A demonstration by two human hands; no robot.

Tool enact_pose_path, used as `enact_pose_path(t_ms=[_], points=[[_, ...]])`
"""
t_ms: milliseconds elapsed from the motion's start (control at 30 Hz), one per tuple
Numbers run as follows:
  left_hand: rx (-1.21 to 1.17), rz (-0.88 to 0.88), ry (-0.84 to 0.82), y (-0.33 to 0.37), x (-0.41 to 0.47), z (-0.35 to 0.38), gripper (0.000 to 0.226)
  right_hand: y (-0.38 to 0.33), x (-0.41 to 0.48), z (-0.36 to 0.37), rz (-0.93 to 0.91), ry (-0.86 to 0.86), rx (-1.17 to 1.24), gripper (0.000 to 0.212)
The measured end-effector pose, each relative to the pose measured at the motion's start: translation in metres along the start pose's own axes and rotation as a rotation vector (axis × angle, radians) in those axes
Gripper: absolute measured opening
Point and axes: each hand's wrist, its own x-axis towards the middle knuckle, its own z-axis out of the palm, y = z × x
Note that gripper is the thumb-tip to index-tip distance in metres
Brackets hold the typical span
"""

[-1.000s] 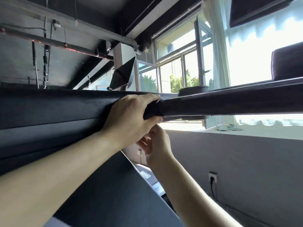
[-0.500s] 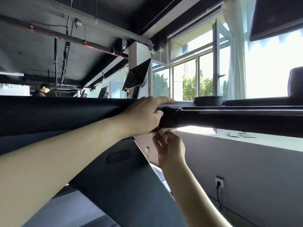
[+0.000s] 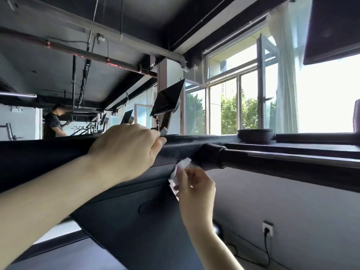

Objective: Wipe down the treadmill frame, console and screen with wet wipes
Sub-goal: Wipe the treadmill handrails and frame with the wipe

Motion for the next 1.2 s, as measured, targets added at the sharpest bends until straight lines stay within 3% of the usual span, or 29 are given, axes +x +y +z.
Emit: enact_pose_path(t_ms=[167,267,367,467,633,767,967,1100,1200], points=[[-0.074,0.032,0.050,-0.006,0.002,0.007,0.048,-0.007,0.022,0.002,-0.003,0.163,0.027,0.014],[-0.089,0.056,0.083,-0.005,0.001,0.006,0.048,-0.026,0.014,0.012,-0.059,0.076,0.032,0.019],[-0.092,0.054,0.095,-0.006,0.001,0.006,0.048,-0.034,0.026,0.005,-0.201,0.063,-0.184,0.023],[-0.075,0.060,0.107,-0.004,0.000,0.005,0.049,-0.040,0.051,-0.001,-0.173,0.073,-0.379,0.022],[-0.020,0.043,0.089,-0.003,0.000,0.003,0.050,-0.063,0.023,0.012,-0.234,-0.103,-0.409,0.025],[-0.026,0.033,0.043,0.000,-0.001,0.000,0.048,-0.053,0.054,-0.003,-0.120,-0.016,-0.524,0.018],[-0.098,-0.010,0.023,-0.003,-0.003,-0.001,0.037,-0.050,0.006,0.002,-0.218,-0.145,-0.541,0.018],[-0.104,-0.024,0.011,-0.003,-0.003,-0.002,0.029,-0.049,0.048,-0.009,-0.137,-0.002,-0.638,0.019],[-0.112,-0.021,-0.009,-0.006,-0.001,-0.004,0.028,-0.058,0.038,0.001,-0.190,-0.019,-0.616,0.017]])
